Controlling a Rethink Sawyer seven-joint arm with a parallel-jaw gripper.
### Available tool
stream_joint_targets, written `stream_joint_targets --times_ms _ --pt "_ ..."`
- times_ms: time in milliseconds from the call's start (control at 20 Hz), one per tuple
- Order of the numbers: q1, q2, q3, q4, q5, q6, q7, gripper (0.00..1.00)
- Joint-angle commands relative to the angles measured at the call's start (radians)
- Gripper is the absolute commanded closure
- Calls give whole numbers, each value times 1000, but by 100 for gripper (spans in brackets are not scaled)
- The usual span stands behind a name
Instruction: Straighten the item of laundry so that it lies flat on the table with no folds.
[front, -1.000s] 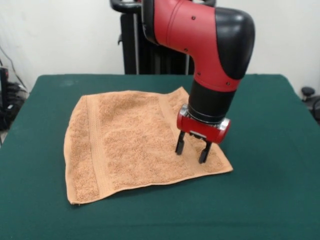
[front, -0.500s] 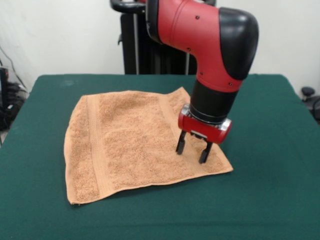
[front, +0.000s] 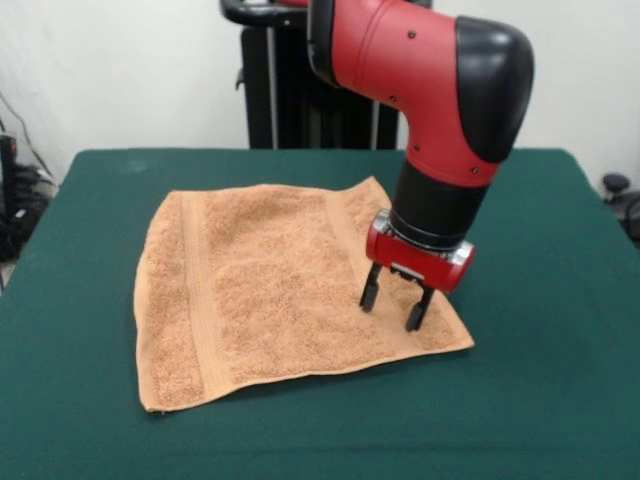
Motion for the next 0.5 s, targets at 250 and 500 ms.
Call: stream_joint_targets --times_ms 250,500 --pt "86 99 193 -79 105 146 385 0" --pt "91 103 188 -96 109 163 412 0"
